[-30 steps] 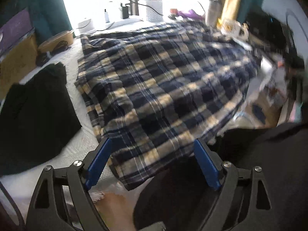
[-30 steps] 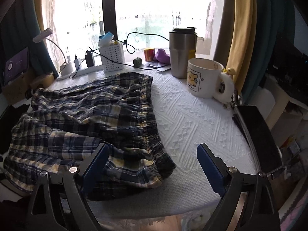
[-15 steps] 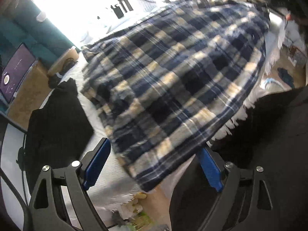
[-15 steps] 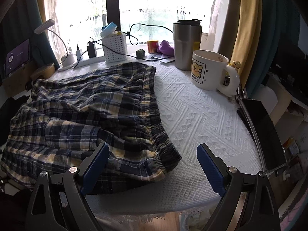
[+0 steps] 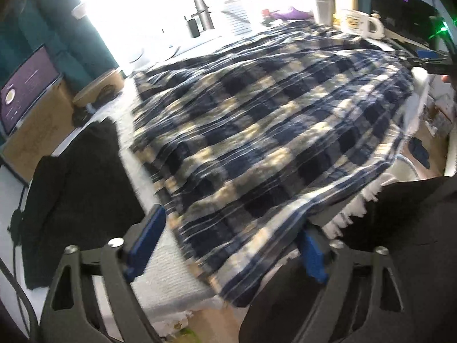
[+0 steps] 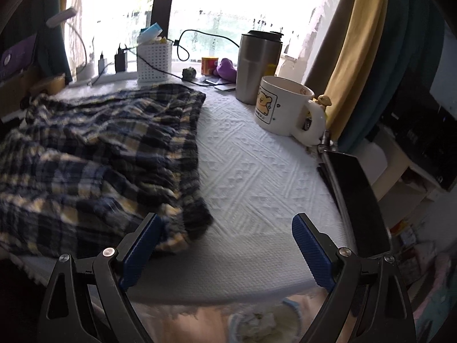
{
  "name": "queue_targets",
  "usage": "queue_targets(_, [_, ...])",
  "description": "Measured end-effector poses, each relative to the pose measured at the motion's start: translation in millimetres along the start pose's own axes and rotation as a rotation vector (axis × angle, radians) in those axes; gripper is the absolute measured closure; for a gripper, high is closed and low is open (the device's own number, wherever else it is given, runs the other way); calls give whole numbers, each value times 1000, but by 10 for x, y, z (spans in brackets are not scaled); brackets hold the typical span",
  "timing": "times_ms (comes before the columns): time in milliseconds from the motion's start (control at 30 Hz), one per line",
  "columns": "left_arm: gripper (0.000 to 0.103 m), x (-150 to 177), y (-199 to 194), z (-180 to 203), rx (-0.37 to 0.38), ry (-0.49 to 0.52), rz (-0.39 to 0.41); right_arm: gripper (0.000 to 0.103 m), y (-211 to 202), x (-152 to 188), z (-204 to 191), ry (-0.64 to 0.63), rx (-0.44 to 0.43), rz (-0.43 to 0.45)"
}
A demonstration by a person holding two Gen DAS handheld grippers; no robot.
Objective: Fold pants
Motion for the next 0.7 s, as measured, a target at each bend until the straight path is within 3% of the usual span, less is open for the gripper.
queue_targets(100, [55,-49,23,54,19,11,14,9,-24,79,41,-30,13,0])
queue_targets(167, [87,-73,37,49,36,-13,14,9,-44,130,68,-42,22,3])
queue_targets(333, [96,-201,-86,-119,53,-120,84,9,-127,184,37,-128,96,58])
queue_targets(500, [96,-329,-144,-251,79,-199,124,9,-213,199,-255,-186,9,110])
queue_targets(700, [97,-492,-252,-404,159,-313,188,10,-178,200,-772,-333,-8,169])
Point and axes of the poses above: each gripper's, at about its wrist camera, not at the fingertips, and y roughly the way its jaws point, z to its right, x to its underside, the point moved 7 cm from there along y, roughly the way its jaws point, and after that the axes turned 8 degrees about x, right-handed, at the moved point
